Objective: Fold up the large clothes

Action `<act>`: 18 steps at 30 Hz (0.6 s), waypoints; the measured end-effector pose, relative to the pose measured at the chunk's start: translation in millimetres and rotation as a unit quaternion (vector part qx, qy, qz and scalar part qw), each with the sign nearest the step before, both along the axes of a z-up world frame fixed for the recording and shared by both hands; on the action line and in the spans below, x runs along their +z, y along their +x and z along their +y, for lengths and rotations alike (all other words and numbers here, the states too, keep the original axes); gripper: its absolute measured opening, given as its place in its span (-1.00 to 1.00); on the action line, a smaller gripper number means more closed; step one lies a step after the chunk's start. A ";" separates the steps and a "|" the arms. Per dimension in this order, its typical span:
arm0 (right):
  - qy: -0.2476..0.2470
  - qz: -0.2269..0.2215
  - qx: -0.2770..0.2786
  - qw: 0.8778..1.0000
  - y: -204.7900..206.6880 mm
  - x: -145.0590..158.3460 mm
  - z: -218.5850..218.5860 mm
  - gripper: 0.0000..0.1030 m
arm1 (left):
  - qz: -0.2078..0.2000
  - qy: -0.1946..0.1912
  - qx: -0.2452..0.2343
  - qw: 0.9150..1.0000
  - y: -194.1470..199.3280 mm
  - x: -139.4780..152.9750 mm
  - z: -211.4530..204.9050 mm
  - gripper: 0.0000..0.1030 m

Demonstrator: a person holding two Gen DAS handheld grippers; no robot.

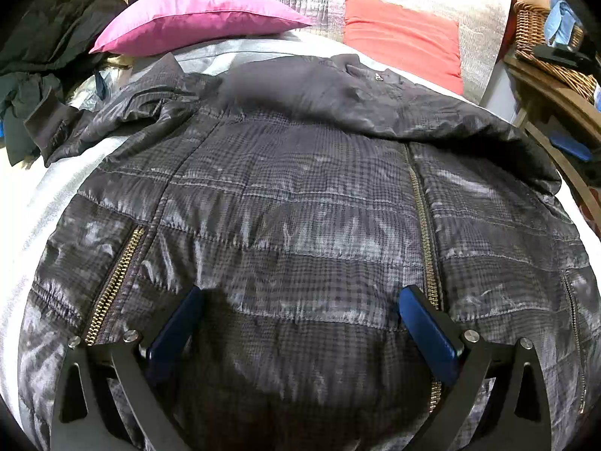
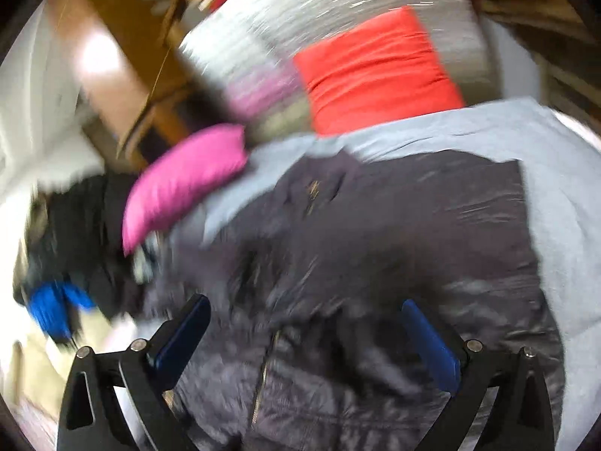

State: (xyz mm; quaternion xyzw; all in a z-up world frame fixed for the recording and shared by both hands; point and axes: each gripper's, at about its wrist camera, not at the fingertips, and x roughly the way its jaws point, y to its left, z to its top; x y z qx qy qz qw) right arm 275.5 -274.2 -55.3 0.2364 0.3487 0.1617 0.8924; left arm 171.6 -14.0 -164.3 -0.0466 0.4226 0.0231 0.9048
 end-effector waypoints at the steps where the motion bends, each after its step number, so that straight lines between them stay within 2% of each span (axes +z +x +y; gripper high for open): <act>1: 0.032 0.004 -0.018 0.999 4.1 -1.7 -19.3 1.00 | 0.000 0.000 0.000 1.000 -0.1 0.1 0.4 1.00; 3: 0.084 0.017 -0.044 0.995 14.7 -11.7 -40.5 1.00 | 0.000 0.001 0.000 1.000 0.2 -0.1 -0.3 1.00; 4: 0.109 0.043 -0.058 0.991 23.1 -29.3 -55.7 1.00 | 0.001 0.001 0.000 1.000 0.4 -0.1 -0.5 1.00; 6: 0.126 0.091 -0.082 0.984 30.5 -61.5 -71.5 0.99 | 0.002 -0.002 0.000 1.000 -0.2 0.7 -0.5 1.00; 7: 0.145 0.089 -0.077 0.982 30.5 -70.1 -76.1 0.99 | 0.006 -0.005 -0.001 1.000 0.4 1.7 0.5 1.00; 9: 0.143 0.061 -0.063 0.986 23.2 -65.8 -76.5 0.99 | 0.028 -0.017 -0.006 0.999 4.3 8.2 3.6 1.00; 11: 0.131 0.051 -0.046 0.989 20.9 -63.4 -74.7 0.99 | 0.055 -0.059 -0.022 0.997 14.6 22.3 11.3 1.00; 13: 0.135 0.042 -0.033 0.989 20.0 -67.8 -77.8 0.99 | 0.019 -0.115 -0.010 0.993 24.4 55.7 27.6 1.00; 16: 0.154 0.019 -0.026 0.988 11.5 -81.5 -85.2 0.99 | -0.032 -0.162 0.018 0.986 55.6 92.7 55.3 1.00; 18: 0.144 0.004 -0.021 0.989 8.3 -82.0 -81.8 0.99 | -0.016 -0.178 0.031 0.983 94.8 92.5 73.3 1.00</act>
